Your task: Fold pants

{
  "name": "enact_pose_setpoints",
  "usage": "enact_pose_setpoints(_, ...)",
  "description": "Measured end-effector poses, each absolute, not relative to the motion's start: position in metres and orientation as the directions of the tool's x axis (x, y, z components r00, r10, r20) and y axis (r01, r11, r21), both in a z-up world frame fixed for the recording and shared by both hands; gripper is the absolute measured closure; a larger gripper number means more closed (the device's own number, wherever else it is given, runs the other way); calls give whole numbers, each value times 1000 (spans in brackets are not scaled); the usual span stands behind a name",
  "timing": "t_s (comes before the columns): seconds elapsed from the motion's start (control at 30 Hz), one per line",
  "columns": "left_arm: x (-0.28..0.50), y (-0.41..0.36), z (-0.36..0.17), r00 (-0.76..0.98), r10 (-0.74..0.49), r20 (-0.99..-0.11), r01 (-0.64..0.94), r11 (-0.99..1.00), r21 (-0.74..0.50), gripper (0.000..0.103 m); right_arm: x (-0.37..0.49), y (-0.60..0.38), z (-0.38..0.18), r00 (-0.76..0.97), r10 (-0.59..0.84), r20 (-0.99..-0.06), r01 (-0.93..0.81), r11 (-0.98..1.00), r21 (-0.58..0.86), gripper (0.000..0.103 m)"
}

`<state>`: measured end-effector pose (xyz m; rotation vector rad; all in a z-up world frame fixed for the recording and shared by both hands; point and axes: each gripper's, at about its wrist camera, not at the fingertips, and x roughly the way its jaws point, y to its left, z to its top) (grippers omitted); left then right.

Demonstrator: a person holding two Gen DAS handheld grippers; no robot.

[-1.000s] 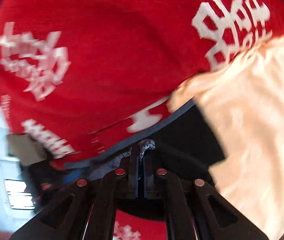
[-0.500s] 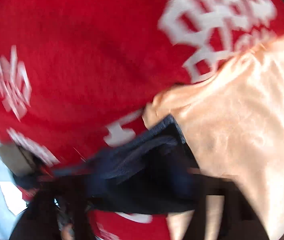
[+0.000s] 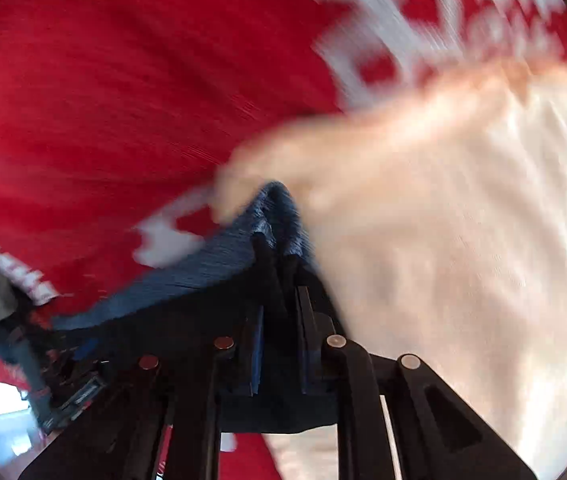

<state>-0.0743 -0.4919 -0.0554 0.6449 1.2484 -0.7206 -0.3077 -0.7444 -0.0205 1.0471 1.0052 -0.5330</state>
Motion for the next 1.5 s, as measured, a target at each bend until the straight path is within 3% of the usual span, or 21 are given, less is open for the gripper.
enact_pose_setpoints(0.1,-74,-497,-49,209,-166,-964,788,612,65,34,-298,-753,-14,450,67,-890,763,488,423,85)
enact_pose_setpoints(0.17,-75,-503,-71,219,-95,-971,794,596,121,34,-297,-758,-44,312,114,-943,817,474,328,70)
enact_pose_setpoints(0.2,-74,-502,-76,222,-93,-971,789,601,123,28,-305,-757,-52,292,129,-948,836,446,319,67)
enact_pose_setpoints(0.33,-73,-498,-70,262,-103,-960,780,607,148,23,-358,-739,-30,515,67,-854,807,298,510,57)
enact_pose_setpoints(0.63,-65,-480,-65,203,-89,-975,757,646,98,23,-433,-691,-59,733,6,-681,681,-14,732,57)
enact_pose_setpoints(0.83,-65,-483,-68,210,-86,-974,760,641,107,23,-455,-672,-38,681,-105,-725,729,0,685,57)
enact_pose_setpoints(0.93,-69,-490,-65,193,-90,-977,758,646,90,23,-449,-664,-52,687,-25,-726,725,-35,688,56)
enact_pose_setpoints(1.0,-64,-494,-68,213,-83,-973,767,631,115,23,-435,-668,-67,679,6,-734,734,-26,679,63)
enact_pose_setpoints(1.03,-65,-496,-68,230,-77,-970,772,622,133,23,-427,-674,-71,687,9,-726,726,-27,687,95)
enact_pose_setpoints(1.13,-65,-499,-54,235,-95,-967,765,632,124,23,-414,-685,-52,749,-42,-662,663,23,749,95)
enact_pose_setpoints(1.2,-70,-503,-40,248,-139,-959,776,620,111,23,-404,-689,-43,743,-52,-668,669,82,738,95)
enact_pose_setpoints(1.27,-76,-510,-47,248,-132,-960,803,582,127,23,-407,-688,-57,671,-18,-741,741,68,669,90)
enact_pose_setpoints(1.33,-86,-509,-64,229,-93,-969,809,571,137,23,-419,-680,-68,680,3,-733,733,-2,680,86)
enact_pose_setpoints(1.43,-80,-507,-60,222,-107,-969,792,600,115,23,-435,-667,-71,715,-15,-699,698,-33,715,46)
enact_pose_setpoints(1.5,-76,-503,-60,211,-114,-971,787,609,99,23,-434,-667,-75,724,-13,-689,689,-24,724,45)
